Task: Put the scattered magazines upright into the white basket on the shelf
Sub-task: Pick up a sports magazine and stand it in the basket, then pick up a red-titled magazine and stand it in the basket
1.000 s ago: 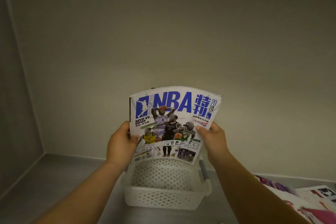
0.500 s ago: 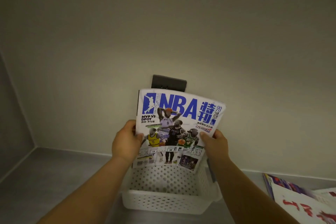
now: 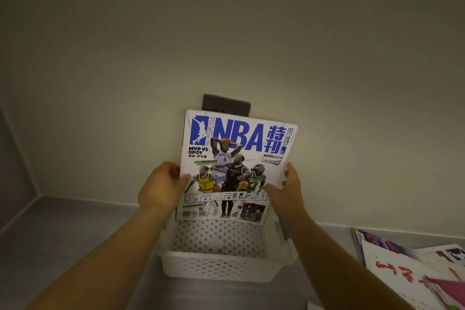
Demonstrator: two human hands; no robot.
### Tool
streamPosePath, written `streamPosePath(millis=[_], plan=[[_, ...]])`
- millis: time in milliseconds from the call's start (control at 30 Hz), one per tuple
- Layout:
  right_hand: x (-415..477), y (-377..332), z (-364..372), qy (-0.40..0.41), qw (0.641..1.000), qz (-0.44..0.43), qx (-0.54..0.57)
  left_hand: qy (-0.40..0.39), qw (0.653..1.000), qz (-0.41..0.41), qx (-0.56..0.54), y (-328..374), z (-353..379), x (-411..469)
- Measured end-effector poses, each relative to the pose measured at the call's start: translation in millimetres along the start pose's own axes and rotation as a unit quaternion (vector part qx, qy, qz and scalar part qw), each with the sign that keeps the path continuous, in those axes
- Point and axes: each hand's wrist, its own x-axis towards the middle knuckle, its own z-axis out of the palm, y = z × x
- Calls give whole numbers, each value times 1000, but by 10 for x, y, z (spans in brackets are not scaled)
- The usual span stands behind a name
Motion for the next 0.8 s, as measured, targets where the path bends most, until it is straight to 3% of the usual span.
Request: streamPosePath(millis=[133, 300, 500, 667, 800], plan=[[-241, 38, -162, -13, 995, -20, -94, 0, 1000, 10, 23, 6, -141, -216], [-753, 255, -652, -25, 981, -55, -186, -9, 992, 125, -8, 293, -115, -884], [-1317, 1024, -1601, 17, 965, 62, -255, -147, 976, 164, -4, 564, 226, -1763], [-1557, 1556, -2565, 75, 913, 157, -369, -236, 966, 108, 9, 619, 644, -2294], [-1718, 1889, -3295, 133, 872, 218, -417, -297, 946, 118, 48, 807, 1091, -2679]])
